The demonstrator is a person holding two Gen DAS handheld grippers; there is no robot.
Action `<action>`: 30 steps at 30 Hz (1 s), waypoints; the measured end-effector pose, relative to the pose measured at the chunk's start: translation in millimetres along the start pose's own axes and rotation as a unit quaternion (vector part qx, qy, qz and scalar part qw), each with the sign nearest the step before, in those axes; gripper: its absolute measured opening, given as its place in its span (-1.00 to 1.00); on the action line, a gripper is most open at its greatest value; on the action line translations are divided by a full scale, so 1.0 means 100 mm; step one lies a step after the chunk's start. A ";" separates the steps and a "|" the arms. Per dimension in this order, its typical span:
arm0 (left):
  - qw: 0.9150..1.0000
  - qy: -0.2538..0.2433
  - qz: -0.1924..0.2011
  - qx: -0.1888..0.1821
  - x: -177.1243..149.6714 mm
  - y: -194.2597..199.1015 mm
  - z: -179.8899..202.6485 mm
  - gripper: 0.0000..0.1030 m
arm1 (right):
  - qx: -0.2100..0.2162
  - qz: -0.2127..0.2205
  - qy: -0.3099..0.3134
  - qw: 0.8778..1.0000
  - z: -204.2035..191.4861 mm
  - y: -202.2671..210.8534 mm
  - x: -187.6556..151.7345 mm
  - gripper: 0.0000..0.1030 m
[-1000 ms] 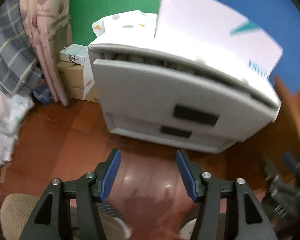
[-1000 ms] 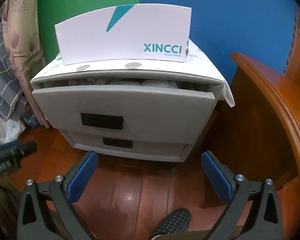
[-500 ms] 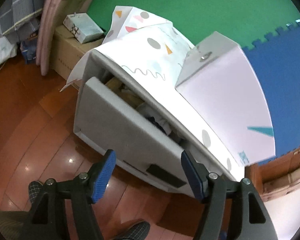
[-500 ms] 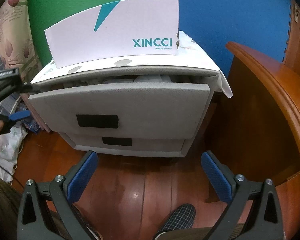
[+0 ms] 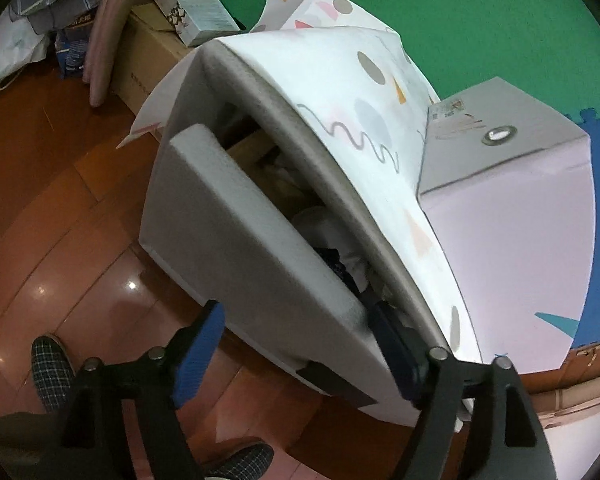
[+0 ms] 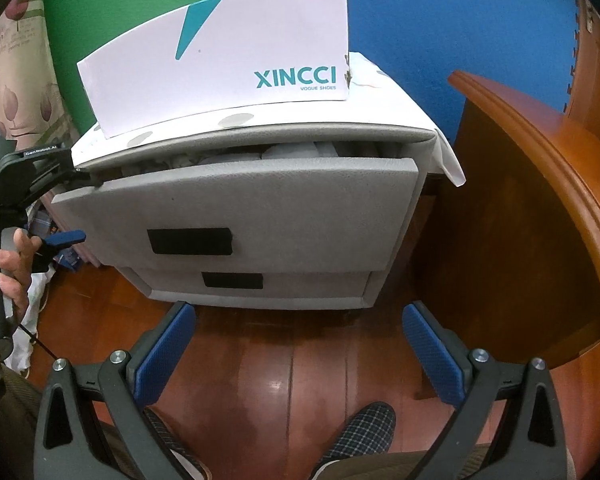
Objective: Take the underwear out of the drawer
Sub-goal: 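Grasp the top drawer front with the left tool and pull it open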
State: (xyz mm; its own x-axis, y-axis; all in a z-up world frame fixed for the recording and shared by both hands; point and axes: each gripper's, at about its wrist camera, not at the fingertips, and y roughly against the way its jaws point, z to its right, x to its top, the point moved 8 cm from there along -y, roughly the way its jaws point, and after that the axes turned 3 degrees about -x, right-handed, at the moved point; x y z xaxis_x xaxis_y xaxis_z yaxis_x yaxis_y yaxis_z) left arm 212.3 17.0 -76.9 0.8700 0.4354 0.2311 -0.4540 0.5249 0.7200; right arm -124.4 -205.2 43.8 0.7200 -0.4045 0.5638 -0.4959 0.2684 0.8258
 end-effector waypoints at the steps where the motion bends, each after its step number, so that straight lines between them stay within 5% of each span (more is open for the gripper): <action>1: 1.000 0.000 0.001 0.002 0.02 -0.02 0.00 0.64 | -0.001 -0.002 0.000 1.000 0.00 -0.01 0.00 0.99; 8: 1.000 -0.017 0.002 0.019 0.10 -0.14 0.02 0.71 | -0.015 -0.017 -0.030 0.999 0.14 -0.11 0.01 0.99; 13: 1.000 -0.014 0.006 0.022 0.10 -0.20 -0.07 1.00 | -0.022 -0.026 -0.046 0.998 0.23 -0.16 0.01 0.99; 25: 0.997 -0.062 -0.020 0.034 0.04 -0.13 -0.07 1.00 | -0.025 -0.028 -0.033 0.999 0.19 -0.17 0.02 0.99; 30: 0.992 -0.107 -0.030 0.066 -0.04 -0.03 -0.07 1.00 | -0.026 -0.028 -0.038 0.999 0.22 -0.15 0.03 0.99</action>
State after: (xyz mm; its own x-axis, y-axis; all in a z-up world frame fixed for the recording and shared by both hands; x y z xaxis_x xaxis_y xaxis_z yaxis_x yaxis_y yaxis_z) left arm 208.6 19.2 -84.7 0.9219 0.2340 0.3088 -0.3835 0.4387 0.8127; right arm -125.5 -229.5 33.2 0.7063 -0.4839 0.5167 -0.4286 0.2886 0.8562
